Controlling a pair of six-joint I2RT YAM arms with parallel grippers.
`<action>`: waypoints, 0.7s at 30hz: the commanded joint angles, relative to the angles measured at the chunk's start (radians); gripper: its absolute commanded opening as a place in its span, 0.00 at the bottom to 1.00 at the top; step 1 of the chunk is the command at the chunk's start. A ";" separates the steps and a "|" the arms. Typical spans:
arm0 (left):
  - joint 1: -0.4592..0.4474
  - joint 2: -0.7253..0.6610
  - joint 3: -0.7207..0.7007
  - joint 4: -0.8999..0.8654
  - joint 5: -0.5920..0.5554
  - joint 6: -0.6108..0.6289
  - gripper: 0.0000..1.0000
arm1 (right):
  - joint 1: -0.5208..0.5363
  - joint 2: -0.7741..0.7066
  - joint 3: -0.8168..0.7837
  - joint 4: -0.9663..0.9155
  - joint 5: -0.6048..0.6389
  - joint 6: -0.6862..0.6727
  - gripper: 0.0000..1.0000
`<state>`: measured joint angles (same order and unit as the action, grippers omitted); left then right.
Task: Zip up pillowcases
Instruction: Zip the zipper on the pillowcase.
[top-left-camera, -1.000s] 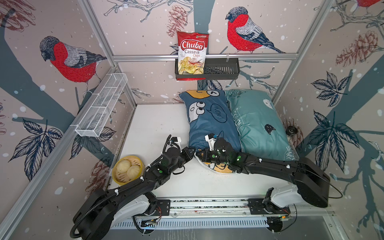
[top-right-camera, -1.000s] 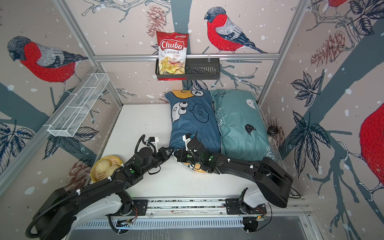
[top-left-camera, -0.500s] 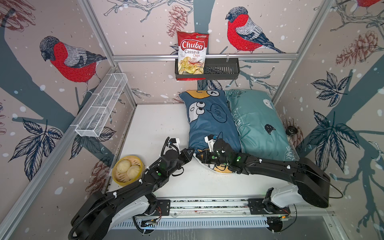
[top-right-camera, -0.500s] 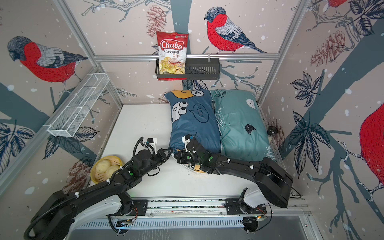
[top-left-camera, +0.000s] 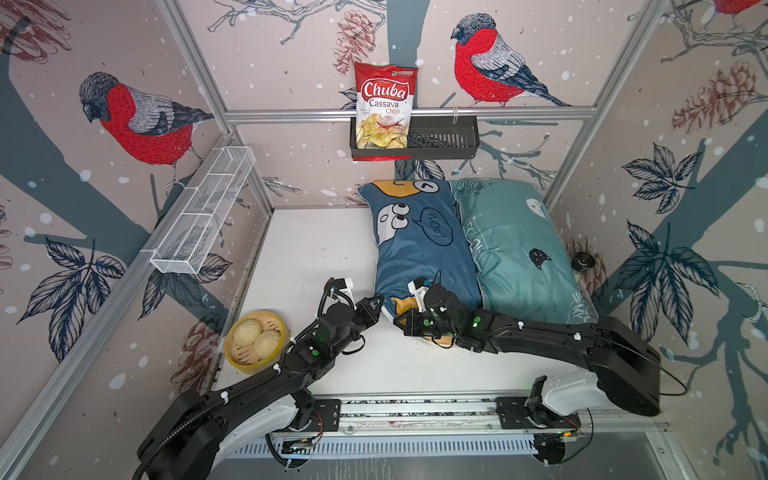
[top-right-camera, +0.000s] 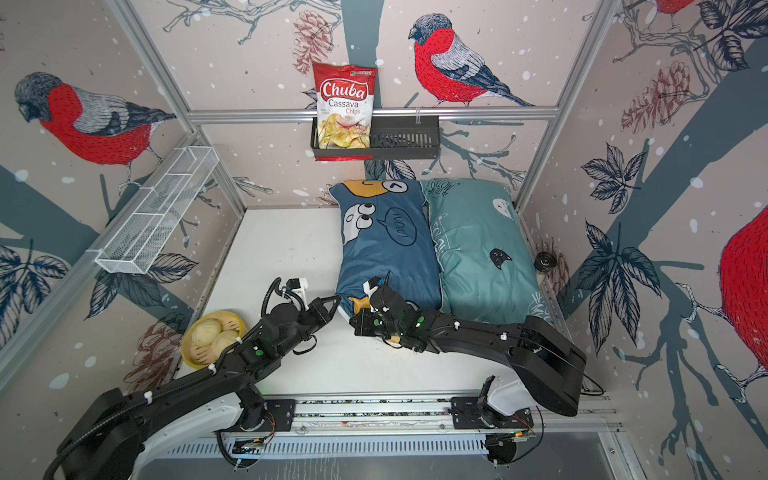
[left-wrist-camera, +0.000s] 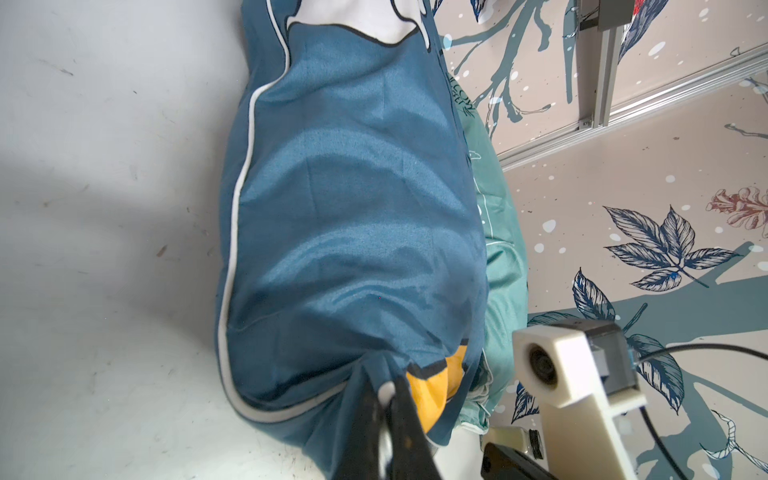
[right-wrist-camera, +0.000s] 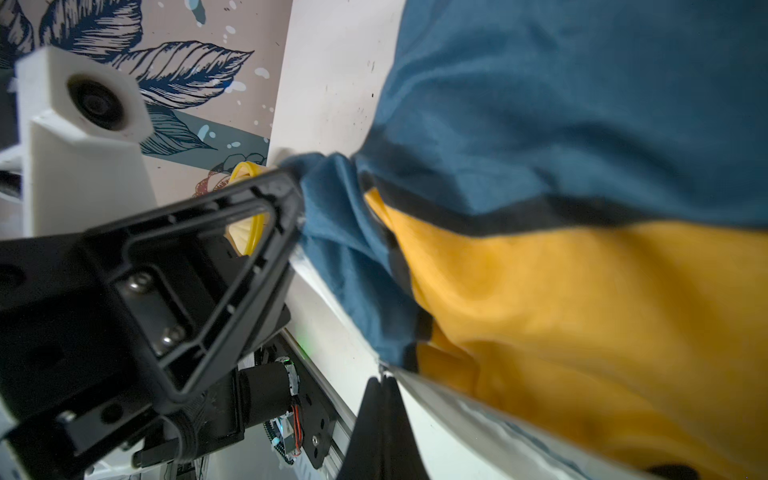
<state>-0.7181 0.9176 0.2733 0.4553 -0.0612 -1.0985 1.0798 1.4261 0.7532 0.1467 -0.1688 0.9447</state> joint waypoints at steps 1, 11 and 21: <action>0.000 -0.018 0.000 0.009 -0.073 0.021 0.00 | 0.006 -0.013 -0.013 -0.045 0.018 0.000 0.00; 0.006 -0.050 -0.004 -0.022 -0.113 0.057 0.00 | 0.005 -0.041 -0.058 -0.078 0.051 -0.002 0.00; 0.018 -0.017 0.042 -0.079 -0.095 0.106 0.00 | 0.006 -0.047 -0.076 -0.135 0.067 -0.010 0.00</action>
<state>-0.7071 0.8967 0.3061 0.3546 -0.1318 -1.0126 1.0851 1.3846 0.6846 0.0555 -0.1223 0.9409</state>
